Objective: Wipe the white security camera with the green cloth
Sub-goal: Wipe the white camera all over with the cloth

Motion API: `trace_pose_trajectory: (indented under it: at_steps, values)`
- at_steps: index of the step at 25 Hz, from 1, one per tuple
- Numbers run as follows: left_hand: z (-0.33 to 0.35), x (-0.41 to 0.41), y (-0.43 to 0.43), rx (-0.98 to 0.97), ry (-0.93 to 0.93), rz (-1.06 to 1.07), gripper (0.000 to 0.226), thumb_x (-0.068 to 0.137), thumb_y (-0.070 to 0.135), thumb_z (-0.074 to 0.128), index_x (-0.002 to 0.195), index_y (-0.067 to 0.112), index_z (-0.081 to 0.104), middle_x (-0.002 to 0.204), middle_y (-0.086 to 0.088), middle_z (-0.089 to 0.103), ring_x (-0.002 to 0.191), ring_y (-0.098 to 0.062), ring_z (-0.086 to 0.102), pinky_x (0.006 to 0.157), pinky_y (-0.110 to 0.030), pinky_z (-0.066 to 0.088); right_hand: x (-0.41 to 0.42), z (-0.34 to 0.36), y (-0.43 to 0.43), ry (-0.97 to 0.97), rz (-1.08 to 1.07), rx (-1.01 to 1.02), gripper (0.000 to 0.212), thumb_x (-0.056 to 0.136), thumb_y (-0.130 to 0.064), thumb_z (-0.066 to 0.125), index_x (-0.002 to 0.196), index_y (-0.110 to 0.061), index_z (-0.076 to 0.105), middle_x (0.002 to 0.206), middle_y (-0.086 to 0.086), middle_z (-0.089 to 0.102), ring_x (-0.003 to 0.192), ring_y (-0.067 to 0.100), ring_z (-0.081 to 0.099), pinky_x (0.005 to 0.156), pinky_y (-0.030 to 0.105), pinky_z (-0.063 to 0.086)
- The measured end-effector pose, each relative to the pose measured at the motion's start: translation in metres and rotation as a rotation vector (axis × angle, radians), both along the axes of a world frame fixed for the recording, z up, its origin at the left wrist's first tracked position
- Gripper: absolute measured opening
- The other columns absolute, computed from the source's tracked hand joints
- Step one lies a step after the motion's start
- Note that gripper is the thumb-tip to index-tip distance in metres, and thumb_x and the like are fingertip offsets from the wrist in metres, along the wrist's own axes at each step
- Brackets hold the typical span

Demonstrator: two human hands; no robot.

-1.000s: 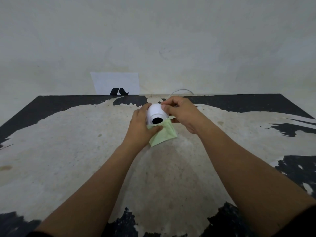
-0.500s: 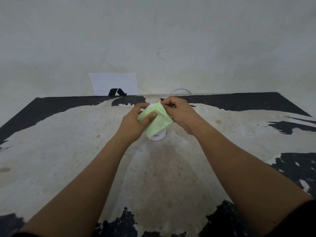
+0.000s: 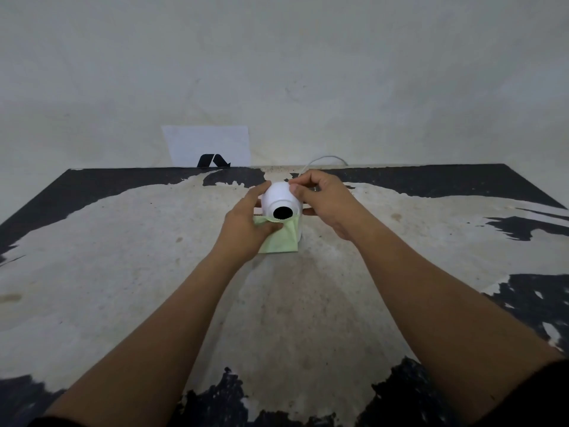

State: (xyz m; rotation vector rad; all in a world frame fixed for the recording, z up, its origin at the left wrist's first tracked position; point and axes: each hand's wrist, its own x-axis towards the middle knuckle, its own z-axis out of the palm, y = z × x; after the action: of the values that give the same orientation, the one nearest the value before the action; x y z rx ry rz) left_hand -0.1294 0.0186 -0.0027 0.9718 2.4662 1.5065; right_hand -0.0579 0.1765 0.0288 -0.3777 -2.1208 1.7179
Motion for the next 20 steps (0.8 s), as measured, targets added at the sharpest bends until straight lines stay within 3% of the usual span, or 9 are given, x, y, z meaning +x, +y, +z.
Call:
trace_pose_trajectory:
  at_steps: [2, 7, 12, 16, 20]
  values:
    - [0.005, -0.008, -0.008, -0.021, -0.038, -0.048, 0.063, 0.077, 0.019, 0.073, 0.132, 0.039, 0.047, 0.112, 0.007, 0.061, 0.097, -0.006, 0.055, 0.076, -0.008, 0.036, 0.001, 0.001, 0.0, 0.003, 0.004, -0.007, 0.012, 0.09, -0.017, 0.064, 0.082, -0.026, 0.066, 0.097, -0.005, 0.063, 0.092, 0.016, 0.059, 0.075, 0.031, 0.058]
    - [0.005, -0.007, -0.011, 0.081, -0.108, -0.059, 0.044, 0.084, 0.031, 0.066, 0.127, 0.035, 0.053, 0.107, 0.011, 0.061, 0.098, -0.002, 0.058, 0.089, -0.027, 0.048, 0.001, 0.0, -0.002, 0.013, 0.002, -0.034, 0.012, 0.089, -0.017, 0.064, 0.081, -0.026, 0.066, 0.097, -0.003, 0.064, 0.092, 0.017, 0.06, 0.075, 0.031, 0.057]
    - [0.006, 0.012, 0.009, 0.06, -0.025, 0.081, 0.061, 0.073, 0.042, 0.074, 0.125, 0.027, 0.045, 0.107, 0.006, 0.056, 0.094, -0.014, 0.057, 0.07, -0.017, 0.043, 0.001, -0.001, -0.003, 0.018, -0.013, 0.0, 0.012, 0.088, -0.018, 0.065, 0.082, -0.027, 0.068, 0.096, -0.003, 0.065, 0.092, 0.017, 0.059, 0.087, 0.045, 0.055]
    - [0.0, 0.016, 0.012, 0.079, 0.015, 0.099, 0.074, 0.067, 0.042, 0.079, 0.128, 0.025, 0.042, 0.118, 0.004, 0.055, 0.098, -0.016, 0.058, 0.072, -0.023, 0.042, 0.003, 0.001, -0.004, 0.005, -0.039, 0.058, 0.011, 0.089, -0.02, 0.063, 0.083, -0.029, 0.067, 0.099, -0.005, 0.066, 0.092, 0.012, 0.058, 0.094, 0.039, 0.049]
    - [0.006, 0.017, 0.02, 0.078, -0.01, 0.155, 0.062, 0.066, 0.052, 0.075, 0.113, 0.027, 0.043, 0.109, 0.005, 0.057, 0.092, -0.017, 0.06, 0.07, -0.029, 0.05, 0.004, 0.001, -0.005, 0.008, -0.019, 0.045, 0.013, 0.089, -0.02, 0.063, 0.082, -0.031, 0.068, 0.109, 0.0, 0.069, 0.095, 0.013, 0.059, 0.097, 0.041, 0.049]
